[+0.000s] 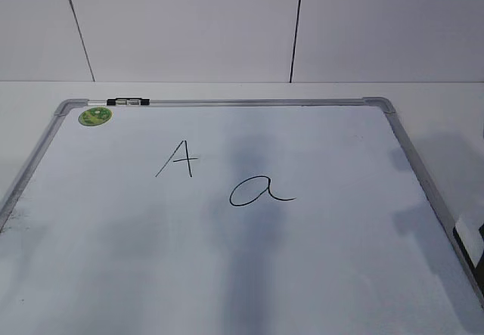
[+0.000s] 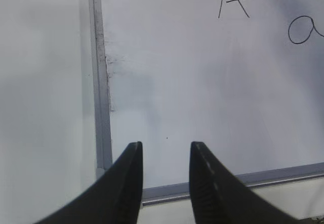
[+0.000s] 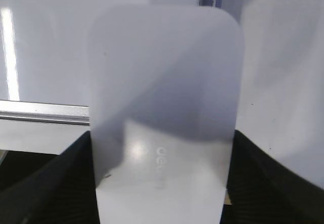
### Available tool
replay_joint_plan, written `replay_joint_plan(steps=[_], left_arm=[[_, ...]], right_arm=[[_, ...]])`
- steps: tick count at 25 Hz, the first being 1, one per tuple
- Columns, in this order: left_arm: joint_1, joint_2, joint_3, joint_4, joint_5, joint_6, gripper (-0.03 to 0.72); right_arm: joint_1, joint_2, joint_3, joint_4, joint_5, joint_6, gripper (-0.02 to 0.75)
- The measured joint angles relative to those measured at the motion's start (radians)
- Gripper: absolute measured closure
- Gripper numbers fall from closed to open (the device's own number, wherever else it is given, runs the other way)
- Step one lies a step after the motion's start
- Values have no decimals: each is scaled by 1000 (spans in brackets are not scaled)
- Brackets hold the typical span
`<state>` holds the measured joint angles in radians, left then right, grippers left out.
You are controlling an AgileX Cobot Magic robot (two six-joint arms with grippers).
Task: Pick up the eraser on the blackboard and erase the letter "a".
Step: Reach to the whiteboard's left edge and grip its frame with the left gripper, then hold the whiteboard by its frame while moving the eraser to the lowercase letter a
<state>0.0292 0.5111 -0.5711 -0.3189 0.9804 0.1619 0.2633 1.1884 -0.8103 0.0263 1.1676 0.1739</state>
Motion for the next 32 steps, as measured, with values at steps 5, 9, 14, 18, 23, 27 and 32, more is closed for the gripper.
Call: replay_joint_plan(steps=[5, 9, 14, 18, 23, 27, 32], left_arm=[[0, 209, -20, -9, -36, 0, 433], [0, 350, -64, -9, -45, 0, 399], [0, 494, -166, -5, -77, 0, 381], [0, 643, -260, 28, -86, 0, 375], [0, 806, -335, 46, -88, 0, 375], [0, 884, -362, 85, -96, 0, 375], [0, 963, -400, 98, -121, 0, 374]], right_arm=[[0, 0, 0, 0, 0, -3, 166], [0, 0, 0, 0, 0, -8, 166], [0, 0, 0, 0, -4, -10, 166], [0, 0, 0, -3, -8, -10, 166], [0, 0, 0, -3, -8, -10, 166], [0, 0, 0, -6, -12, -11, 166], [0, 0, 0, -6, -27, -11, 166]])
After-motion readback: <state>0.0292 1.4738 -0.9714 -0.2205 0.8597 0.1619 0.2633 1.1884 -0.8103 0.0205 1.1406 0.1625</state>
